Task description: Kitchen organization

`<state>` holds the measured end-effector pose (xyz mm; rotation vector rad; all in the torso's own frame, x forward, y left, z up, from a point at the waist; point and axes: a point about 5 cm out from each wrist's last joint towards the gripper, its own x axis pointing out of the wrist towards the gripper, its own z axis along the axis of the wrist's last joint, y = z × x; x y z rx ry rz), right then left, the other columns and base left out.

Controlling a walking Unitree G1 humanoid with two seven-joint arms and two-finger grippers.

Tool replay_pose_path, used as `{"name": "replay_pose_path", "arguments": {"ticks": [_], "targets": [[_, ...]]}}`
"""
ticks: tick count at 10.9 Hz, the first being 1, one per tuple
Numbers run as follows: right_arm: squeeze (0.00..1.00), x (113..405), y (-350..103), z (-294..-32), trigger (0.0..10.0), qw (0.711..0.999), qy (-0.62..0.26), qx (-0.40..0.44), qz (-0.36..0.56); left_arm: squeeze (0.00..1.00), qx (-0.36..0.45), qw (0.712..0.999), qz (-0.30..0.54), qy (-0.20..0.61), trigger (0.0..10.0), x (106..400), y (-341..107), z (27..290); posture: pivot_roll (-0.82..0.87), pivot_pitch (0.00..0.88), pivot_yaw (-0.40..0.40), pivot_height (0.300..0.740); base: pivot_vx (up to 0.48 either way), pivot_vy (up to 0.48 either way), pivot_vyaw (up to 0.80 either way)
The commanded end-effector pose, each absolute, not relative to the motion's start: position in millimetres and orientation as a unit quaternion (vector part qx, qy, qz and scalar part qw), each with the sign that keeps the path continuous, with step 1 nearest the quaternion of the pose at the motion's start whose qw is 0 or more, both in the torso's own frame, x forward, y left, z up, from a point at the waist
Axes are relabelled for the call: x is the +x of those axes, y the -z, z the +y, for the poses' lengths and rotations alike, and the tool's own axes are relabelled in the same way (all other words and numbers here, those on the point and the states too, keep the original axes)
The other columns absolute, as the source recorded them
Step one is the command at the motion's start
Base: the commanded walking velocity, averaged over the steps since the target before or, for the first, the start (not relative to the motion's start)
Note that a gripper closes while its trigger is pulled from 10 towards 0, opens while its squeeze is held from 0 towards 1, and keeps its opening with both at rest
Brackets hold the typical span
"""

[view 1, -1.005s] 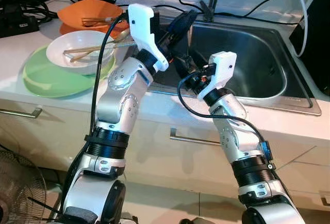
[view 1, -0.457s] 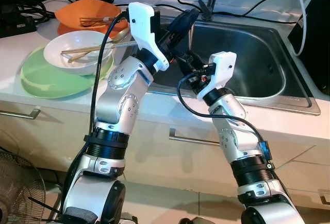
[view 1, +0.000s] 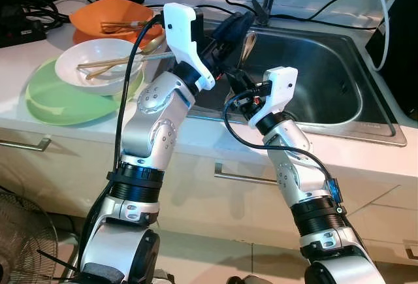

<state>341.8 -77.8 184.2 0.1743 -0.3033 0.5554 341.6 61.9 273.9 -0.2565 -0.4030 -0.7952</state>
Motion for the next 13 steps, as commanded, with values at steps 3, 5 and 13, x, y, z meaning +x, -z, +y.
{"name": "replay_pose_path", "arguments": {"ticks": [3,5,13], "targets": [[0.00,344.2,-192.9,-78.6,0.0,0.944,-0.272,0.084,-0.166,1.00,-0.127,0.891,-0.202,0.386,10.0,339.4,-279.0,61.5,0.07,0.076,-0.041,0.740,0.000,0.000,0.00],[0.00,346.0,-193.3,-80.2,0.0,0.945,-0.267,0.083,-0.167,1.00,-0.128,0.893,-0.208,0.378,10.0,339.8,-281.7,65.5,0.07,0.074,-0.042,0.740,0.000,0.000,0.00],[0.00,398.0,-197.1,-142.8,10.0,0.988,-0.120,-0.006,-0.099,0.00,-0.003,0.951,-0.079,0.298,10.0,334.4,-202.0,96.3,0.09,0.076,-0.056,0.740,0.000,0.000,0.00]]}}
